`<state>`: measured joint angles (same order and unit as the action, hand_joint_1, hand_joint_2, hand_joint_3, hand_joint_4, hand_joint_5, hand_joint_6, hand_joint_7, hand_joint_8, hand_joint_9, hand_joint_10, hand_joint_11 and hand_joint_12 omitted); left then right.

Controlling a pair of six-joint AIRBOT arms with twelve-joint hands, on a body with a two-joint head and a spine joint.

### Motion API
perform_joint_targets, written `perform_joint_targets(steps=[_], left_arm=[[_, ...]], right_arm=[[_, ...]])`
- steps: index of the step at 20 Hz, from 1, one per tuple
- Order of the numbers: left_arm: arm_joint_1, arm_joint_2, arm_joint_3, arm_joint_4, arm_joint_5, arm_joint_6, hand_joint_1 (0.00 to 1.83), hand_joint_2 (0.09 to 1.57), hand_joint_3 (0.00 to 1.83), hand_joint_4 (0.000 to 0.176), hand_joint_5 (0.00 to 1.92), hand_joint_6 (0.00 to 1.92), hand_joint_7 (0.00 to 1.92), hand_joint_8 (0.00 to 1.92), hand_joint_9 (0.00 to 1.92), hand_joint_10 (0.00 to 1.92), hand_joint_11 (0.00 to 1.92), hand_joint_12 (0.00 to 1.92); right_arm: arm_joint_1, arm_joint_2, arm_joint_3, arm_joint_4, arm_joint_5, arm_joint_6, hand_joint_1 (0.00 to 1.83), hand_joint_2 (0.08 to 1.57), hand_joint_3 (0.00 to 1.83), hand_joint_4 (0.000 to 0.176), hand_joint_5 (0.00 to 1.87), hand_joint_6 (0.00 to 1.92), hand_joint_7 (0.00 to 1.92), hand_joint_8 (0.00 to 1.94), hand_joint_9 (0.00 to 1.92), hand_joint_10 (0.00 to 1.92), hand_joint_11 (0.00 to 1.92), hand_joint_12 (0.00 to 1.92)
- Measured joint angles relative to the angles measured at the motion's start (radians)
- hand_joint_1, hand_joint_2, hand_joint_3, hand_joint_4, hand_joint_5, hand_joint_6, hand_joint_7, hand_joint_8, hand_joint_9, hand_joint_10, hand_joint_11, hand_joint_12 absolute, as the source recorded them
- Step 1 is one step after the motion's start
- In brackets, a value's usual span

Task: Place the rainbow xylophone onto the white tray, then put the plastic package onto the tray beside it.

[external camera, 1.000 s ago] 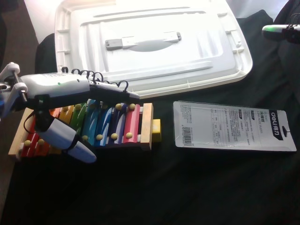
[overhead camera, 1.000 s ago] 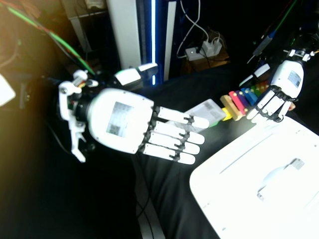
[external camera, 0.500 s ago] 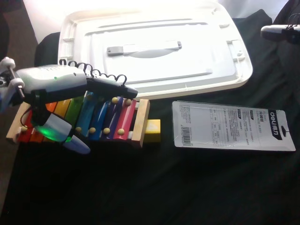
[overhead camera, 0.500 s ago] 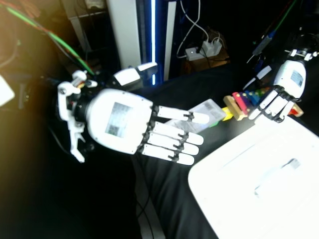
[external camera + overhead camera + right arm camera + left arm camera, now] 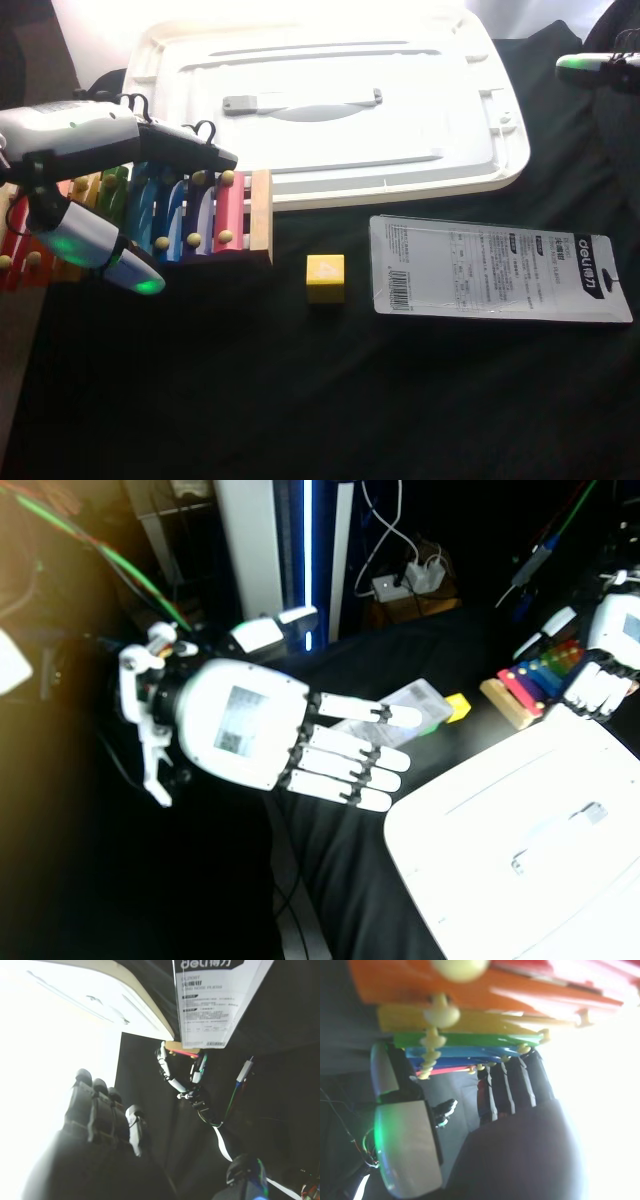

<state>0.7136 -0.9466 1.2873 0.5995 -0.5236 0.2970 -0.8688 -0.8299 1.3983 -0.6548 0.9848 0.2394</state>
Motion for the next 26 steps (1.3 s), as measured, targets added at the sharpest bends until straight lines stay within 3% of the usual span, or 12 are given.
perform_joint_targets(steps=[3,11,14,15,18,20,25,26], left_arm=[[0.0,0.011,-0.011,-0.062,-0.033,0.039,1.33,1.03,0.0,0.0,0.52,0.01,0.84,0.04,0.65,0.95,0.5,1.34],[-0.05,0.033,-0.011,-0.065,-0.056,0.046,1.26,1.05,0.0,0.0,0.43,0.0,0.75,0.15,0.55,1.15,0.4,1.43],[-0.085,0.033,0.001,-0.056,-0.054,0.053,1.37,1.05,0.0,0.0,0.52,0.01,0.55,0.62,0.55,1.19,0.4,1.42],[-0.122,0.033,0.013,-0.047,-0.039,0.055,1.6,1.11,0.0,0.0,0.55,0.01,0.53,0.73,0.79,1.31,0.46,1.33],[-0.199,0.02,0.048,-0.01,-0.001,0.056,1.61,1.11,0.0,0.0,0.57,0.02,0.53,0.73,0.79,1.32,0.51,1.34],[-0.264,-0.018,0.084,0.027,0.051,0.059,1.61,1.06,0.0,0.0,0.6,0.02,0.59,0.68,0.89,1.19,0.64,1.32],[-0.314,-0.136,0.175,0.039,0.108,0.055,1.6,1.07,0.0,0.012,0.52,0.0,0.63,0.52,0.88,1.2,0.68,1.32],[-0.325,-0.149,0.189,0.037,0.118,0.055,1.49,1.16,0.01,0.04,0.5,0.0,0.66,1.18,0.83,1.36,0.53,1.35]], right_arm=[[0.0,0.0,0.0,0.0,-0.002,0.0,0.33,0.63,0.0,0.176,0.0,0.0,0.01,0.0,0.02,0.01,0.01,0.02],[0.0,-0.001,0.0,0.0,-0.002,0.0,0.34,0.64,0.0,0.176,0.0,0.0,0.04,0.0,0.02,0.0,0.0,0.22],[0.0,-0.001,0.0,0.0,-0.002,0.0,0.33,0.61,0.0,0.176,0.0,0.0,0.02,0.0,0.01,0.0,0.0,0.29],[0.0,-0.002,0.0,0.0,-0.003,0.0,0.34,0.6,0.0,0.176,0.0,0.0,0.02,0.0,0.0,0.0,0.0,0.24],[0.0,-0.008,0.002,0.001,-0.002,0.0,0.34,0.56,0.0,0.176,0.0,0.0,0.03,0.0,0.0,0.0,0.0,0.08],[0.0,-0.013,0.003,-0.004,-0.003,0.0,0.37,0.57,0.0,0.176,0.0,0.0,0.04,0.0,0.0,0.0,0.0,0.01],[0.0,-0.016,0.008,-0.003,-0.003,0.0,0.38,0.62,0.01,0.176,0.0,0.0,0.0,0.0,0.0,0.0,0.0,0.0],[0.0,-0.016,0.01,-0.002,-0.004,0.0,0.39,0.61,0.01,0.176,0.0,0.0,0.0,0.0,0.0,0.0,0.0,0.0]])
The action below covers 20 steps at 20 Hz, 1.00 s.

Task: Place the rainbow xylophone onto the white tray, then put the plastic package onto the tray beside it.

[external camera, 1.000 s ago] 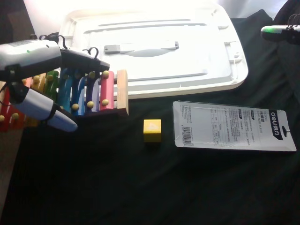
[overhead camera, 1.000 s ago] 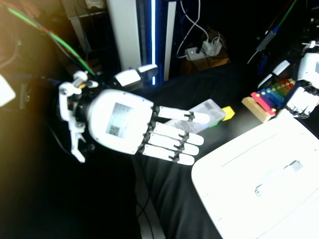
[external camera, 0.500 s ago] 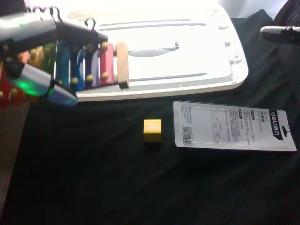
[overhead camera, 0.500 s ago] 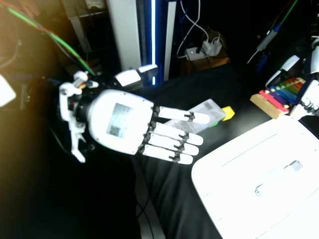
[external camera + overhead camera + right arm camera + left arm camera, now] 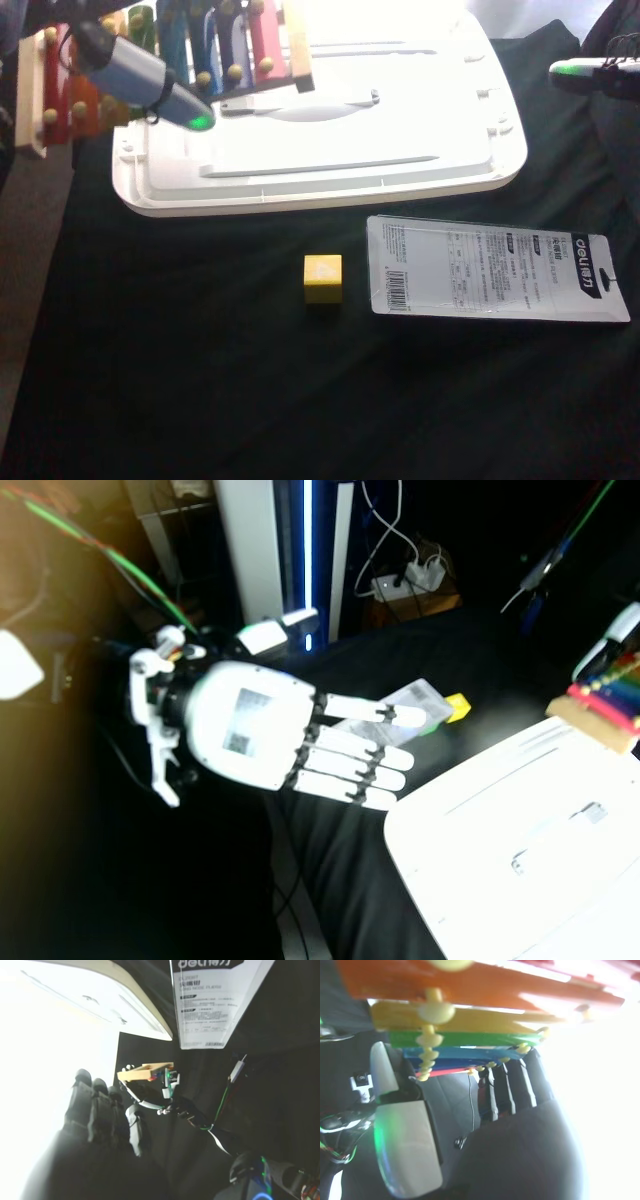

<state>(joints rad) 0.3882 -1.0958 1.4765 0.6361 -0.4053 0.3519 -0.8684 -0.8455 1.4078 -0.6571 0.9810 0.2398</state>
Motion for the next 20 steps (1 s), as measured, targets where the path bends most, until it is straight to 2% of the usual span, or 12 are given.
perform_joint_targets(steps=[1,2,3,4,5,6,8,10,16,18,19,20], left_arm=[[-0.01,-0.011,0.013,0.0,0.006,-0.001,1.47,1.19,0.01,0.057,0.51,0.0,0.64,1.35,0.8,1.42,0.5,1.38],[-0.019,-0.023,0.026,0.0,0.014,0.0,1.39,1.09,0.0,0.074,0.51,0.01,0.56,0.95,0.65,1.19,0.52,1.34],[-0.034,-0.039,0.046,0.002,0.037,0.0,1.36,1.06,0.0,0.086,0.51,0.01,0.58,0.75,0.64,1.08,0.55,1.32],[-0.047,-0.053,0.063,0.01,0.059,0.001,1.31,1.07,0.0,0.124,0.49,0.0,0.55,0.69,0.61,1.03,0.52,1.3],[-0.058,-0.068,0.077,0.016,0.075,0.0,1.32,1.07,0.0,0.123,0.49,0.0,0.55,0.65,0.63,0.96,0.51,1.25],[-0.074,-0.089,0.099,0.025,0.094,0.0,1.54,1.09,0.01,0.097,0.47,0.0,0.55,0.63,0.77,1.22,0.56,1.3],[-0.086,-0.133,0.142,0.027,0.123,0.0,1.31,1.08,0.0,0.119,0.48,0.0,0.59,0.55,0.65,0.98,0.48,1.35],[-0.089,-0.178,0.18,0.027,0.15,0.0,1.58,1.11,0.0,0.104,0.5,0.01,0.61,0.55,0.79,1.29,0.45,1.32],[-0.095,-0.29,0.297,0.027,0.235,0.0,1.6,1.1,0.0,0.097,0.51,0.0,0.72,0.29,0.83,1.26,0.54,1.29],[-0.095,-0.315,0.332,0.026,0.264,0.0,1.6,1.08,0.0,0.077,0.52,0.0,0.76,0.3,0.86,1.22,0.63,1.26],[-0.095,-0.323,0.34,0.026,0.273,0.0,1.6,1.1,0.0,0.1,0.5,0.0,0.73,0.31,0.82,1.27,0.56,1.31],[-0.095,-0.332,0.348,0.025,0.279,0.0,1.46,1.04,0.0,0.061,0.52,0.01,0.76,0.34,0.71,1.04,0.56,1.34]], right_arm=[[0.0,0.0,0.002,0.0,0.0,0.0,0.39,0.6,0.0,0.176,0.0,0.0,0.0,0.0,0.0,0.0,0.0,0.0],[0.0,0.0,0.002,0.0,0.0,0.0,0.43,0.6,0.0,0.176,0.0,0.0,0.0,0.0,0.0,0.0,0.0,0.0],[0.005,-0.006,0.002,-0.002,0.001,0.0,0.45,0.61,0.0,0.176,0.0,0.0,0.0,0.0,0.0,0.0,0.0,0.0],[0.006,-0.01,0.003,-0.002,0.002,0.0,0.44,0.62,0.01,0.176,0.0,0.0,0.0,0.0,0.0,0.0,0.0,0.0],[0.008,-0.014,0.005,-0.01,0.003,0.001,0.45,0.61,0.0,0.176,0.0,0.0,0.0,0.0,0.0,0.0,0.0,0.0],[0.011,-0.022,0.01,-0.019,0.002,0.0,0.44,0.6,0.0,0.176,0.0,0.0,0.0,0.0,0.0,0.0,0.0,0.0],[0.018,-0.034,0.019,-0.028,0.003,0.0,0.46,0.58,0.0,0.176,0.0,0.0,0.0,0.0,0.0,0.0,0.0,0.0],[0.019,-0.04,0.026,-0.033,0.005,0.0,0.47,0.57,0.0,0.176,0.0,0.0,0.0,0.0,0.0,0.0,0.0,0.0],[0.059,-0.066,0.042,-0.059,0.016,-0.002,0.45,0.56,0.0,0.176,0.0,0.0,0.0,0.0,0.0,0.0,0.0,0.0],[0.069,-0.071,0.043,-0.065,0.019,0.0,0.44,0.55,0.0,0.176,0.0,0.0,0.0,0.0,0.01,0.0,0.01,0.0],[0.069,-0.072,0.043,-0.069,0.025,0.0,0.43,0.55,0.0,0.176,0.0,0.0,0.0,0.0,0.01,0.0,0.0,0.0],[0.069,-0.073,0.043,-0.074,0.024,0.0,0.43,0.55,0.0,0.176,0.0,0.0,0.0,0.0,0.01,0.0,0.0,0.0]])
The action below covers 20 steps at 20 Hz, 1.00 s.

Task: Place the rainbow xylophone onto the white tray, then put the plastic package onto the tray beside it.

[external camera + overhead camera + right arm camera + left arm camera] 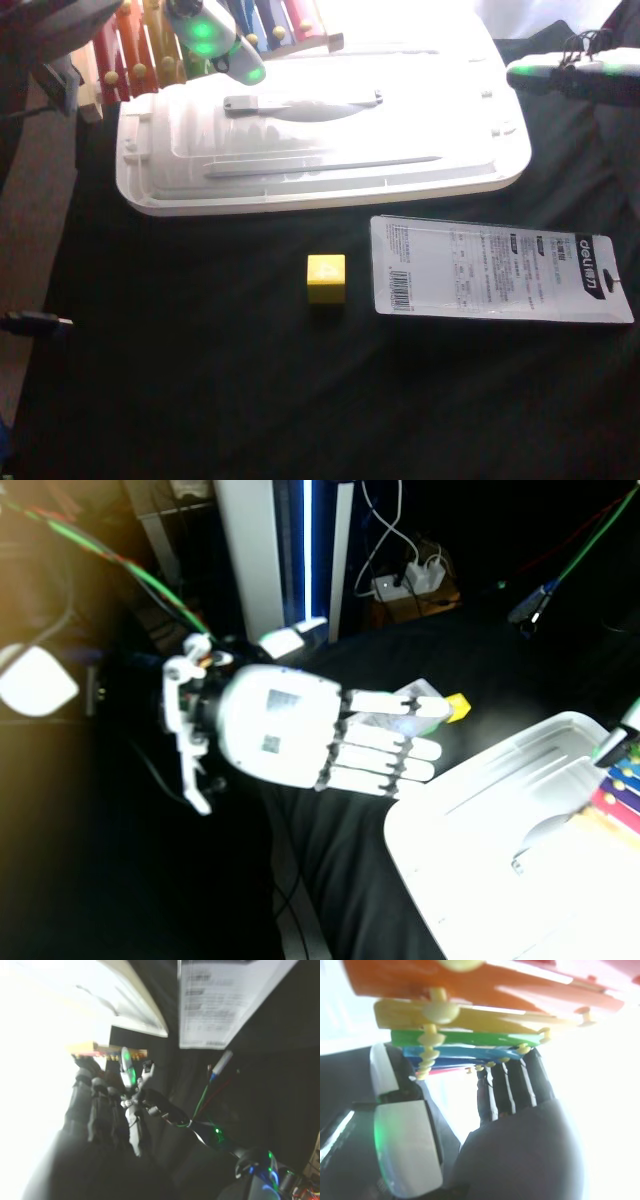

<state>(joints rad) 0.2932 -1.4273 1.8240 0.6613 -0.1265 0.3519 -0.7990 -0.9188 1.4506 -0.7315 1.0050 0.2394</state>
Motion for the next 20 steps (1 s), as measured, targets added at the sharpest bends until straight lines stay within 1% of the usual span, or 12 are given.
perform_joint_targets(steps=[3,7,8,9,11,13,15,16,17,18,19,20], left_arm=[[0.005,-0.018,0.008,-0.003,0.009,0.0,1.6,1.08,0.0,0.045,0.52,0.0,0.74,0.41,0.85,1.23,0.59,1.26],[0.015,-0.041,0.032,-0.018,0.023,-0.005,1.6,1.1,0.0,0.05,0.53,0.0,0.71,0.39,0.82,1.27,0.58,1.32],[0.021,-0.042,0.039,-0.02,0.026,-0.005,1.6,1.09,0.0,0.037,0.54,0.01,0.73,0.39,0.84,1.24,0.6,1.32],[0.026,-0.048,0.055,-0.026,0.037,-0.005,1.37,1.11,0.0,0.026,0.51,0.0,0.7,0.37,0.69,1.02,0.55,1.34],[0.043,-0.054,0.068,-0.048,0.058,-0.004,1.2,1.11,0.0,0.034,0.46,0.0,0.69,0.33,0.63,0.87,0.47,1.31],[0.057,-0.062,0.076,-0.057,0.079,-0.004,1.23,1.11,0.0,0.0,0.47,0.0,0.69,0.32,0.59,0.86,0.39,1.32],[0.069,-0.072,0.087,-0.063,0.08,-0.008,1.27,1.1,0.0,0.0,0.5,0.01,0.75,0.32,0.66,0.74,0.35,1.25],[0.073,-0.074,0.087,-0.064,0.077,-0.011,1.32,1.14,0.01,0.0,0.52,0.01,0.83,1.03,0.72,0.69,0.46,1.23],[0.078,-0.079,0.092,-0.064,0.077,-0.015,1.31,1.12,0.0,0.0,0.49,0.0,0.64,0.73,0.71,0.66,0.5,1.2],[0.084,-0.079,0.092,-0.066,0.077,-0.018,1.32,1.09,0.0,0.0,0.5,0.0,0.68,0.52,0.77,0.59,0.64,1.14],[0.087,-0.079,0.092,-0.067,0.078,-0.02,1.34,1.14,0.01,0.0,0.51,0.0,0.82,1.07,0.8,0.56,0.69,1.1],[0.09,-0.079,0.093,-0.067,0.079,-0.021,1.32,1.1,0.0,0.0,0.49,0.01,0.67,0.69,0.81,0.52,0.65,1.09]], right_arm=[[0.005,0.0,0.0,-0.004,0.001,0.001,0.4,0.55,0.0,0.176,0.0,0.0,0.01,0.0,0.02,0.01,0.02,0.01],[0.011,0.0,0.0,-0.003,0.003,0.005,0.39,0.54,0.0,0.176,0.0,0.0,0.02,0.0,0.02,0.01,0.0,0.11],[0.011,0.0,0.0,-0.005,0.003,0.008,0.39,0.54,0.0,0.176,0.0,0.0,0.03,0.0,0.02,0.01,0.0,0.13],[0.011,0.0,0.0,-0.005,0.006,0.008,0.4,0.55,0.0,0.176,0.0,0.0,0.03,0.0,0.02,0.01,0.0,0.16],[0.011,0.0,0.0,-0.006,0.008,0.009,0.41,0.55,0.0,0.176,0.0,0.0,0.04,0.0,0.03,0.01,0.0,0.12],[0.015,0.0,0.0,-0.008,0.006,0.011,0.4,0.55,0.0,0.176,0.0,0.0,0.03,0.0,0.03,0.01,0.0,0.1],[0.018,0.0,0.0,-0.004,0.012,0.011,0.38,0.54,0.0,0.176,0.0,0.0,0.03,0.0,0.03,0.01,0.0,0.14],[0.018,0.0,0.0,-0.005,0.011,0.011,0.37,0.54,0.0,0.176,0.0,0.0,0.03,0.0,0.03,0.01,0.0,0.18],[0.018,0.0,0.0,-0.006,0.011,0.011,0.38,0.54,0.0,0.176,0.0,0.0,0.03,0.0,0.03,0.01,0.0,0.19],[0.018,0.0,0.0,-0.007,0.012,0.012,0.39,0.54,0.0,0.176,0.0,0.0,0.04,0.01,0.04,0.01,0.0,0.19],[0.018,0.0,0.0,-0.007,0.012,0.012,0.39,0.55,0.0,0.176,0.0,0.0,0.04,0.01,0.04,0.01,0.0,0.19],[0.018,0.0,0.0,-0.006,0.011,0.013,0.39,0.55,0.0,0.176,0.0,0.0,0.05,0.01,0.04,0.01,0.0,0.19]])
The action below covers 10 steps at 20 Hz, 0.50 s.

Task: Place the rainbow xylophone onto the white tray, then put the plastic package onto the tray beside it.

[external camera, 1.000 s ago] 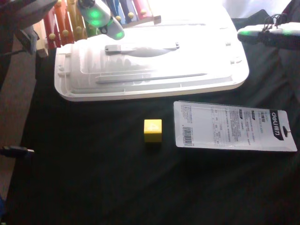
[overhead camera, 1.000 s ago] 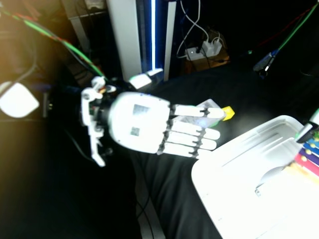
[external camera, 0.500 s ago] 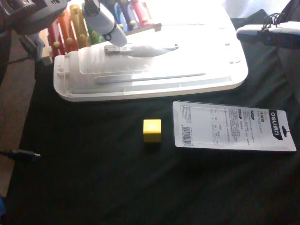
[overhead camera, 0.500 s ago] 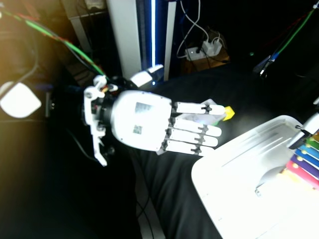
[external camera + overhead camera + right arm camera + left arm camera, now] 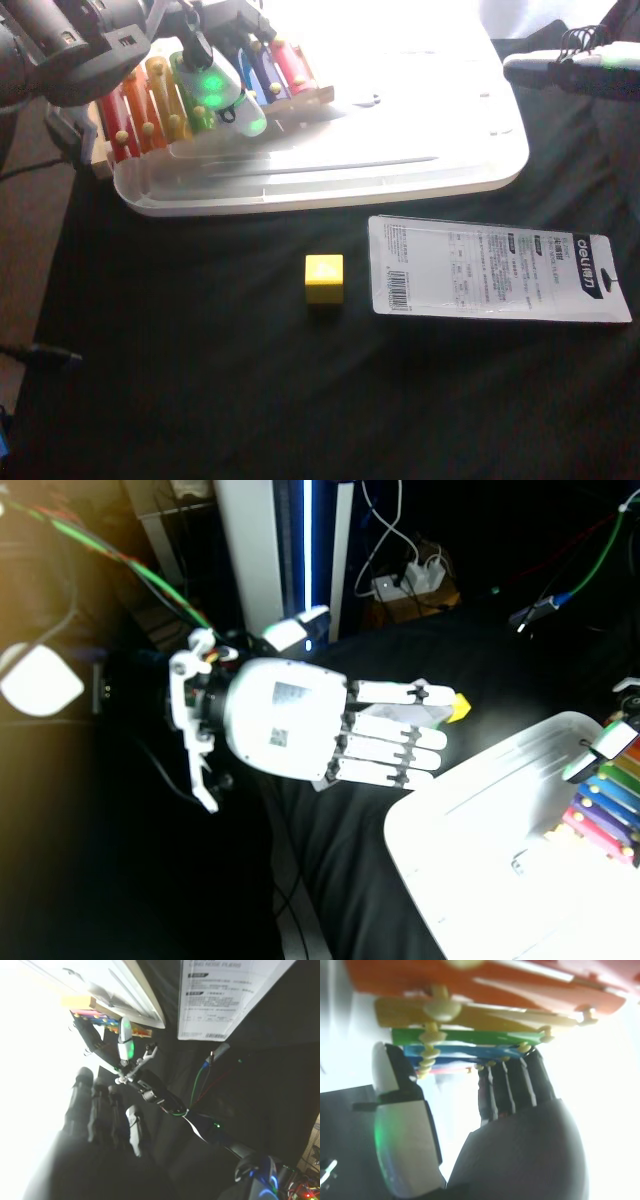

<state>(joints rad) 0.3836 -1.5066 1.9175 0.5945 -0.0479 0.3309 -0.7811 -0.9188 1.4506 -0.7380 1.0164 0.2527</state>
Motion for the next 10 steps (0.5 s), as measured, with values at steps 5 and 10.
perform_joint_targets(steps=[5,10], left_arm=[[0.009,-0.002,0.003,0.0,0.0,-0.008,1.33,1.07,0.0,0.0,0.5,0.0,0.81,0.19,0.86,0.46,0.57,1.13],[0.01,-0.005,0.003,0.0,-0.001,-0.01,1.08,0.99,0.0,0.032,0.35,0.0,0.68,0.04,0.68,0.34,0.37,1.05]], right_arm=[[0.011,0.0,0.0,-0.007,0.003,0.005,0.39,0.53,0.0,0.176,0.0,0.0,0.06,0.0,0.04,0.01,0.0,0.25],[0.011,0.0,0.0,-0.008,0.003,0.005,0.39,0.52,0.0,0.176,0.0,0.0,0.05,0.01,0.03,0.0,0.0,0.31]])
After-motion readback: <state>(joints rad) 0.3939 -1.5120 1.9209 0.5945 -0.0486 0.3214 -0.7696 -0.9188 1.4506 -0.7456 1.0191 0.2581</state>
